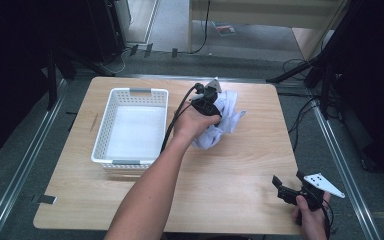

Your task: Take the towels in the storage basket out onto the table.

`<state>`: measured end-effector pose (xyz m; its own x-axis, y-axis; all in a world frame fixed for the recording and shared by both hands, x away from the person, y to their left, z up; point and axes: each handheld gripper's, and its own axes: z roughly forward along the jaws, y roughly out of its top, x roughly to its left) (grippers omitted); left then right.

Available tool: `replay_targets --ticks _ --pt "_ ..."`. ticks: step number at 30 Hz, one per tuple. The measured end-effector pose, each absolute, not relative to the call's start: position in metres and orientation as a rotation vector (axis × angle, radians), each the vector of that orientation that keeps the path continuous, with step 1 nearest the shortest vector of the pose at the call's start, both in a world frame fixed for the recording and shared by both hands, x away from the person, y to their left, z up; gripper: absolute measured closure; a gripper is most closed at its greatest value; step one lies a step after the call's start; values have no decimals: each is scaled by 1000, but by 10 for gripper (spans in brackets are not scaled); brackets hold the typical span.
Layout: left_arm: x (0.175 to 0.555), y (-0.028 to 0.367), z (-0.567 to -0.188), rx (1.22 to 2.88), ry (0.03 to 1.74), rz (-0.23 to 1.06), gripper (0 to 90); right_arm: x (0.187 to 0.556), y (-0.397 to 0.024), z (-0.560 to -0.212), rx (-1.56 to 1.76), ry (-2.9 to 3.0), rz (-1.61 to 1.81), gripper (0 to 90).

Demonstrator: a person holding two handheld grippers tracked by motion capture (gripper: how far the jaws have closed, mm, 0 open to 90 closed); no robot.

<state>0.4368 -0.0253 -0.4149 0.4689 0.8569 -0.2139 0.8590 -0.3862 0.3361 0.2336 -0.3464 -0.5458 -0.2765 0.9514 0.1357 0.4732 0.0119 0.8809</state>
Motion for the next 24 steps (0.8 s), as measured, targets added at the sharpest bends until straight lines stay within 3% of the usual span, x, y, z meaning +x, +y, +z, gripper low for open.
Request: replay_targets --ticks 11,16,20,22,24 --pt "432 -40 -454 2320 1439 -75 563 234 -346 -546 1457 1785 1216 45" --pt "428 -47 -464 2330 1405 -153 473 234 -346 -546 1455 1785 1217 45" --pt "426 -48 -464 2304 1412 -147 279 234 -346 -546 1457 1785 1215 45" --pt "427 -48 -461 2280 1419 -183 105 234 -346 -546 1456 1784 1217 45" --pt "427 -48 -456 2286 1420 -176 5 234 -346 -546 1457 1785 1216 45"
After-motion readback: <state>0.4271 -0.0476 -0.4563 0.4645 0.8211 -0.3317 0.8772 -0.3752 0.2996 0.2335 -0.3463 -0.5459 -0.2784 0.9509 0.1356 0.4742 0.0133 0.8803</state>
